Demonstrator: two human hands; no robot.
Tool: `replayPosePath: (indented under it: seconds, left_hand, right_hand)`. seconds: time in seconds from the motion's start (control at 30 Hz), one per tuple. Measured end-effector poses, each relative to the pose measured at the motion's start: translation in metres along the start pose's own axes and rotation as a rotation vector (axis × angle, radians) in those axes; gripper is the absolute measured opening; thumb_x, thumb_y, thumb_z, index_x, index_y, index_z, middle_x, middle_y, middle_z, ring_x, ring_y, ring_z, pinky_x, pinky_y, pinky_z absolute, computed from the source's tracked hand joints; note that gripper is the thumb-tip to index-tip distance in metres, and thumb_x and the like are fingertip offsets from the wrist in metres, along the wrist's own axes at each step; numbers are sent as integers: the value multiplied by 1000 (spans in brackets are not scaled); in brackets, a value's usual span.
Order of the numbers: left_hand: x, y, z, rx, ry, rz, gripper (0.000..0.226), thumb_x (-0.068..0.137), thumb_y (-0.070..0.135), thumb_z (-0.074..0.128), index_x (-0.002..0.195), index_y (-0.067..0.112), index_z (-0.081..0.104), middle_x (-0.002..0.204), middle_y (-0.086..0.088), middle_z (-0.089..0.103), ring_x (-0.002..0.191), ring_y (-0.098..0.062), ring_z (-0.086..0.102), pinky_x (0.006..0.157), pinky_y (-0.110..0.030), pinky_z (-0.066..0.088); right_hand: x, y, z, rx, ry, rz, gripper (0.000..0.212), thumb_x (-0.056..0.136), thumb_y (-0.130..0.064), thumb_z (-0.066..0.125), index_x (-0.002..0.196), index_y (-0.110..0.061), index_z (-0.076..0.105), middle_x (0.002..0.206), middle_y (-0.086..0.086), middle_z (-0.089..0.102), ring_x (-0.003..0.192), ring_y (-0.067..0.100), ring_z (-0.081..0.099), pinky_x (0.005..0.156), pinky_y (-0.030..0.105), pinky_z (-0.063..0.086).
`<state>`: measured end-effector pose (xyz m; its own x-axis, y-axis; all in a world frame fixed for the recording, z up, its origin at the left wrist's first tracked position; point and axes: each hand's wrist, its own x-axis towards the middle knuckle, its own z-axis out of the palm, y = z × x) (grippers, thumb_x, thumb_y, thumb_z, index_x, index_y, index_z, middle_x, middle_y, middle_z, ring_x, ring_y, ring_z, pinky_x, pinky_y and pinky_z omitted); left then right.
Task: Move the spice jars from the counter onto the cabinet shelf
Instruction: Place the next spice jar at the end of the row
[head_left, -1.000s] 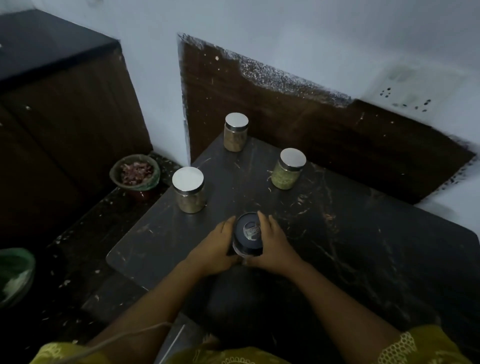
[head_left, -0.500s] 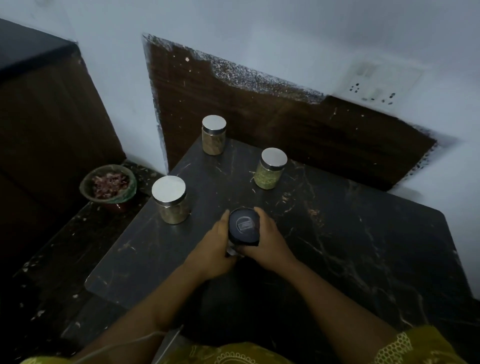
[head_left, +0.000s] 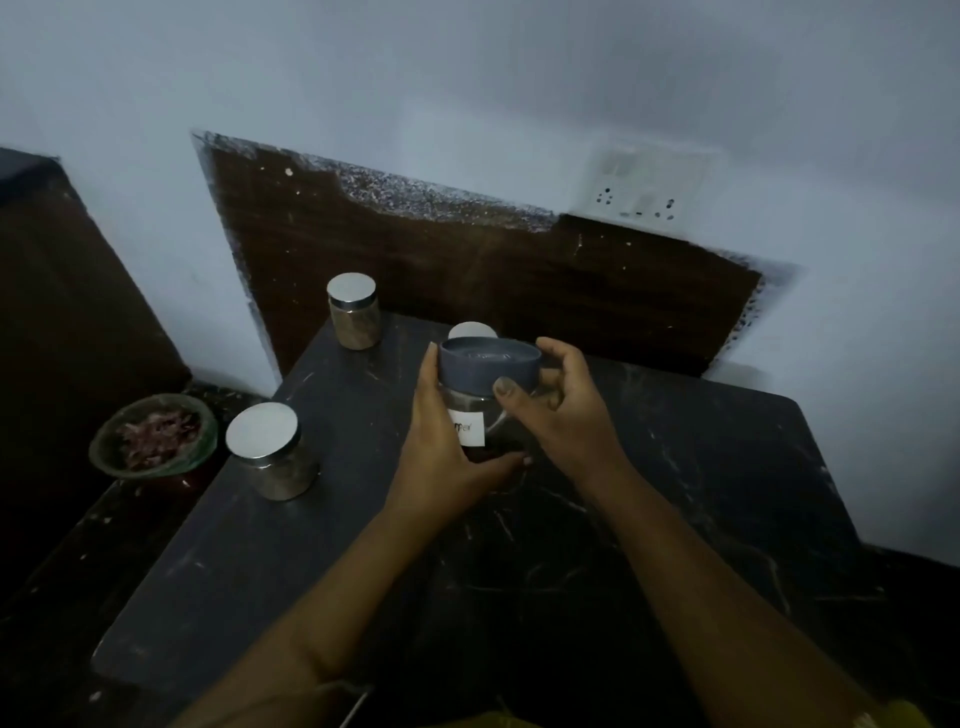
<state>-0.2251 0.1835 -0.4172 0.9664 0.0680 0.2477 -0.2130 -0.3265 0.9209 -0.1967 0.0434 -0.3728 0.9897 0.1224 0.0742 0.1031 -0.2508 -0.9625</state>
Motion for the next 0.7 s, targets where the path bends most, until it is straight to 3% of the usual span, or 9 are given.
replayPosePath:
  seconds: [0.13,0.23,0.33,0.47,0.57,0.7]
  left_hand:
    - [5,28,8,-107,41,103,105,54,40,83,131,47,13,123,27,40,108,14,48,76,0,42]
    - [7,50,22,-130,76,134,94,55,35,83,123,44,18,118,23,43,104,10,52,72,-4,46]
    - [10,71,37,-126,106,155,89,55,37,81,118,43,18,116,18,44,101,8,53,68,-7,48]
    - [17,100,51,-103,77,234,86,58,40,78,118,46,18,119,20,40,108,5,51,76,-11,49]
    - [24,126,60,-68,37,336,91,60,42,74,133,39,19,129,9,37,118,-7,47,90,-24,50]
    - [42,164,67,-8,39,506,86,67,42,65,141,32,21,124,0,35,115,-6,42,90,-10,42]
  right_hand:
    - [-7,-9,-24,170,-40,-2,73,71,-46,70,132,-26,37,118,6,61,95,11,67,69,20,53]
    - [-15,-9,-33,205,-101,-24,62,78,-24,69,130,-29,37,119,-2,59,99,6,65,73,18,53]
    - [-21,-12,-46,230,0,-72,63,77,-12,72,126,-30,37,118,-4,57,96,4,66,72,18,54]
    - [-24,-28,-72,275,107,-135,54,74,-18,74,116,-32,44,115,1,58,93,5,67,66,17,54]
    - [-22,-46,-100,327,143,-185,55,71,-30,69,122,-27,48,115,3,63,99,11,66,72,21,54]
    - [-17,-75,-142,284,203,-286,43,73,-35,61,115,-37,52,105,-18,68,101,2,64,76,16,53]
